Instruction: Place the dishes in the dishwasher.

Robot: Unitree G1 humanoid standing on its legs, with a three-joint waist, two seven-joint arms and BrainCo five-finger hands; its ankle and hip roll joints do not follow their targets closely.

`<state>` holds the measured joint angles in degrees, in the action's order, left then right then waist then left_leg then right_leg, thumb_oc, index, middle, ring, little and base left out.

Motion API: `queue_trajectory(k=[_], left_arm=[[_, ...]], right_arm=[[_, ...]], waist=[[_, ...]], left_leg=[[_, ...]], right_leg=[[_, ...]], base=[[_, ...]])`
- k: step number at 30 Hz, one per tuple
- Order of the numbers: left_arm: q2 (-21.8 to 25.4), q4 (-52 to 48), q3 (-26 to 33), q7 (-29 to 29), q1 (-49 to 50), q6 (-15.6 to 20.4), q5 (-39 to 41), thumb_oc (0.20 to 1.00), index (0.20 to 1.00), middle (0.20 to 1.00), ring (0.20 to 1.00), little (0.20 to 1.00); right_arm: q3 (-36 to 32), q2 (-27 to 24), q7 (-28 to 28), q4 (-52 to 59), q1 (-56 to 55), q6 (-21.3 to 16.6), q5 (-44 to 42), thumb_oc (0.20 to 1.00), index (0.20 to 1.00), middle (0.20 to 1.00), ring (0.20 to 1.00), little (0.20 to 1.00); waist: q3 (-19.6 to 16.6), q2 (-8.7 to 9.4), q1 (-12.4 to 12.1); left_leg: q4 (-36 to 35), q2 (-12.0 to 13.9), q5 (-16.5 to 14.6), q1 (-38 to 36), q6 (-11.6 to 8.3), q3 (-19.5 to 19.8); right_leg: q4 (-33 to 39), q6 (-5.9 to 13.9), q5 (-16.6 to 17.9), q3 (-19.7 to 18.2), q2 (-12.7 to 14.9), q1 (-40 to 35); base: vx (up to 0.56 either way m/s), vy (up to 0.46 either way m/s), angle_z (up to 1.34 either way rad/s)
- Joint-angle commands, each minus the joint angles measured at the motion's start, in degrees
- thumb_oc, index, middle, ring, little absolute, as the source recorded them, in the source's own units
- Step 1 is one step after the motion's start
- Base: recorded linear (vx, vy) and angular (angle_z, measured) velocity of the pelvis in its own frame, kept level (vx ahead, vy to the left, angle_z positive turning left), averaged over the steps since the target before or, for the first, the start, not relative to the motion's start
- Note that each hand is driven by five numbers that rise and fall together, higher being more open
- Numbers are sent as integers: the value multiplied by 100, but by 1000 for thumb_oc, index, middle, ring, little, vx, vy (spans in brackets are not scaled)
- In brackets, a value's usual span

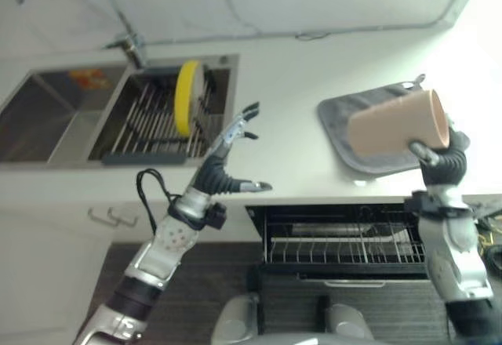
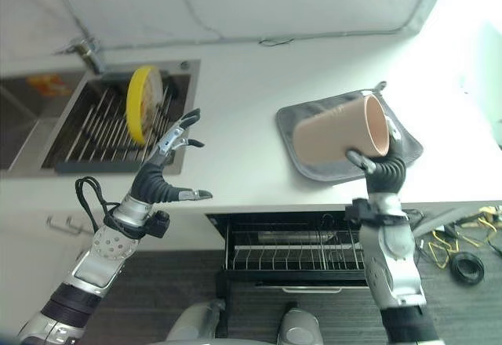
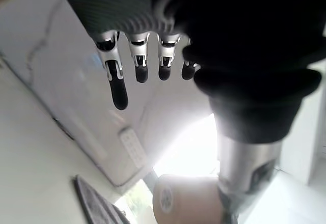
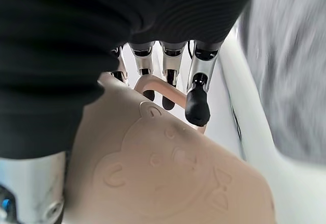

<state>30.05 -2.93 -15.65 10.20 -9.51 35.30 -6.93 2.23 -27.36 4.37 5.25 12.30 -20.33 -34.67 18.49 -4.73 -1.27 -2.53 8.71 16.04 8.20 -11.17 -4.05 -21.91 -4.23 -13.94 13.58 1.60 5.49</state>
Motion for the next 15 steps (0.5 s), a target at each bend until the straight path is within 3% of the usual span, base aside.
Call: queue_trajectory(k=[1,3,7,15], left_arm=[[109,-517,312,410,-69,507,-339,1000,1000,1000,1000,1000],[109,-618,428,358,139,565,-389,1000,1000,1000,1000,1000],[146,-599,450,-137,303,621,-309,1000,1000,1000,1000,1000],[358,-617,387,-1070,397,389,-287,1000,1000,1000,1000,1000]], right_arm=[[-101,-226,-150,447,126,-26,40,200,200,200,200,200],[-154,-281,-316,479,24,-56,-53,200,200,200,200,200],[-247,-109,-417,597,-345,-67,-23,200,200,200,200,200],[-214,105,-273,592,-466,-73,55,200,200,200,200,200]], waist=[[-162,393,256],[-264,356,309],[-398,214,462],[-494,202,411]], left_leg=[[727,95,-1481,-464,623,-134],[623,-35,-1647,-764,681,-314],[58,43,-1488,-1204,615,-586],[-217,-90,-1599,-1503,684,-502]], right_leg=[[1704,843,717,-324,632,-1001],[1849,913,910,-218,717,-926],[1919,977,948,-82,713,-1018],[2214,1169,1127,-75,839,-1203]], base=[[-143,-3,13],[-78,68,-25],[26,107,-11],[51,29,-2]])
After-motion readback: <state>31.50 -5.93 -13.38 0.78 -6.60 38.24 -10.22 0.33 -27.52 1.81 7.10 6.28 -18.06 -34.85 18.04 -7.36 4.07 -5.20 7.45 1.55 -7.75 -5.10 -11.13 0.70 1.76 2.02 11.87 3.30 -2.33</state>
